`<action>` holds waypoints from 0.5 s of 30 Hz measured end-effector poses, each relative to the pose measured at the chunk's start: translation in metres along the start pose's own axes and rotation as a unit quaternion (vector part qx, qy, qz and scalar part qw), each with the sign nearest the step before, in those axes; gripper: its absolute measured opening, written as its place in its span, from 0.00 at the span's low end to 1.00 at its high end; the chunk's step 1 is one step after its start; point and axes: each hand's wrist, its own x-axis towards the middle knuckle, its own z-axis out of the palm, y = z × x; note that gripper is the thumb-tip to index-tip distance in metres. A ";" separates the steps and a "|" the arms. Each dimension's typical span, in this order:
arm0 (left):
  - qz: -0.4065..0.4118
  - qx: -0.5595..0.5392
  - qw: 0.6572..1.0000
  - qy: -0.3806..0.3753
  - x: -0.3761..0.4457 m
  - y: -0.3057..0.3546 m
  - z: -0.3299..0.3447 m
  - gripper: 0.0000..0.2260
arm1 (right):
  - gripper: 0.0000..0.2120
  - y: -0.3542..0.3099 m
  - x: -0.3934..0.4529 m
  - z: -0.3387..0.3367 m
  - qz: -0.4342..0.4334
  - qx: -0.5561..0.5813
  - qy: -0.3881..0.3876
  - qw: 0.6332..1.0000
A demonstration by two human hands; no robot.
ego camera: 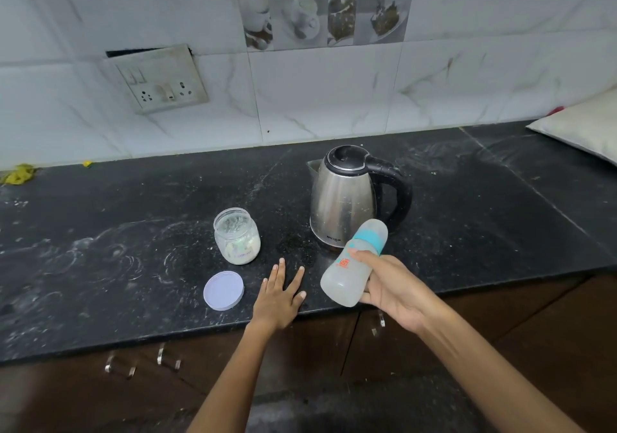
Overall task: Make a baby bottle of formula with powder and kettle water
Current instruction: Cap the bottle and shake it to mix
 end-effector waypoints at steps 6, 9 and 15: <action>-0.001 0.001 1.000 -0.001 0.000 0.000 0.001 0.25 | 0.37 -0.003 -0.003 -0.011 -0.039 -0.001 -0.058 0.998; 0.001 0.005 1.000 -0.003 0.001 0.000 0.001 0.25 | 0.39 -0.005 -0.002 -0.011 -0.042 0.084 -0.104 0.990; -0.003 0.000 1.000 -0.006 0.002 -0.001 0.002 0.25 | 0.46 -0.009 0.001 -0.003 -0.007 0.264 -0.159 0.951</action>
